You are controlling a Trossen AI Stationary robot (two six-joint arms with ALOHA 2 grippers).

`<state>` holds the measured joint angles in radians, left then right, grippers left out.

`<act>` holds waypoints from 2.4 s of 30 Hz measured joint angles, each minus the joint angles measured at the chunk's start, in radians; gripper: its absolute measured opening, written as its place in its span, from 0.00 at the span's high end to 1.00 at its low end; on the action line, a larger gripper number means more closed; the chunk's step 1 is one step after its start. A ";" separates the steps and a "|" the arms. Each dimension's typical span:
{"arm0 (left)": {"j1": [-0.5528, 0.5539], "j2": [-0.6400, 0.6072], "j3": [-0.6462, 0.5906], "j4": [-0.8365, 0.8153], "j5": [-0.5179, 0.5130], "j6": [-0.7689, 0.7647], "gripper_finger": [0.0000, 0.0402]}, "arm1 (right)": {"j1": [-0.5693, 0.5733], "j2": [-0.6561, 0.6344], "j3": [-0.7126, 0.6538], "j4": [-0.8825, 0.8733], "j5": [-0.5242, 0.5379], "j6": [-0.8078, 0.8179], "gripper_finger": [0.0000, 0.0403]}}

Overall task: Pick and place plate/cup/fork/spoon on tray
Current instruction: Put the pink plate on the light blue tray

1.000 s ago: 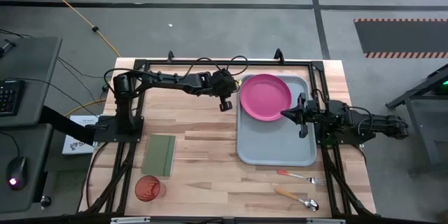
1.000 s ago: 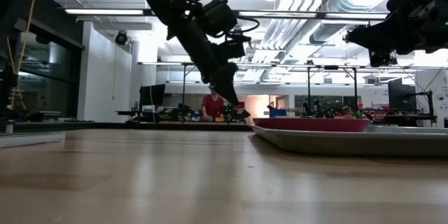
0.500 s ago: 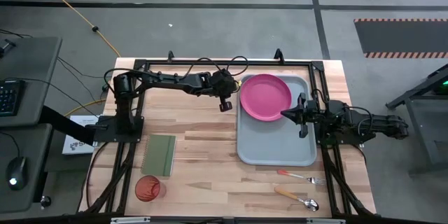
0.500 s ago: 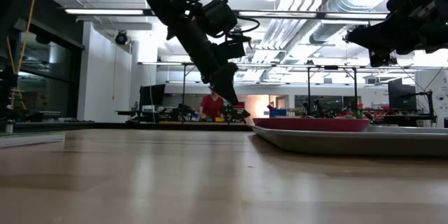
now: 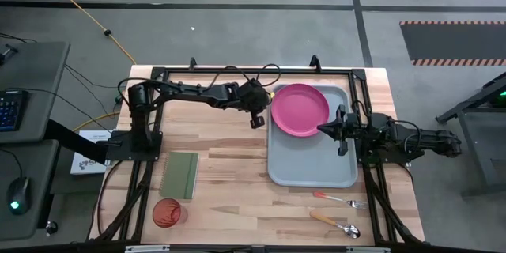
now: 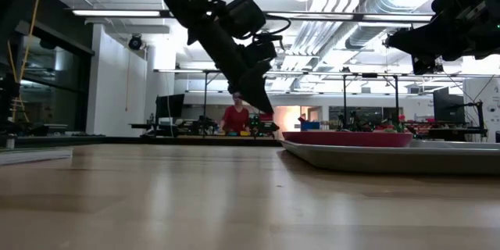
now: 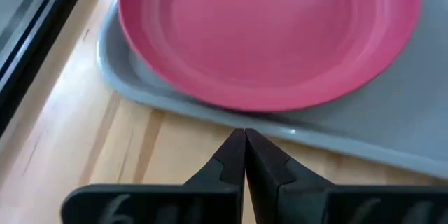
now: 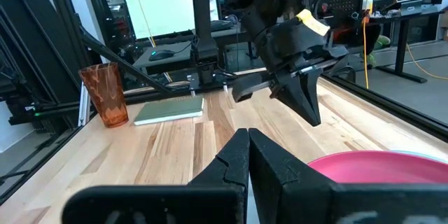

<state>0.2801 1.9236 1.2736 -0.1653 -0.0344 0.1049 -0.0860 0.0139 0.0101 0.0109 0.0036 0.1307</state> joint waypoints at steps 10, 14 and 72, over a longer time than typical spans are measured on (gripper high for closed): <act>-0.025 -0.095 -0.232 0.263 -0.020 -0.101 1.00 | 0.000 0.000 0.000 0.000 0.000 0.000 1.00; -0.020 -0.105 -0.250 0.377 -0.053 -0.094 1.00 | 0.000 0.000 0.000 0.000 0.000 0.000 1.00; -0.006 0.130 -0.056 0.402 -0.032 -0.184 1.00 | 0.000 0.006 0.000 0.000 0.000 0.000 1.00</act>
<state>0.2736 2.0533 1.2175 0.2371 -0.0668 -0.0786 -0.0862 0.0202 0.0103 0.0109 0.0034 0.1307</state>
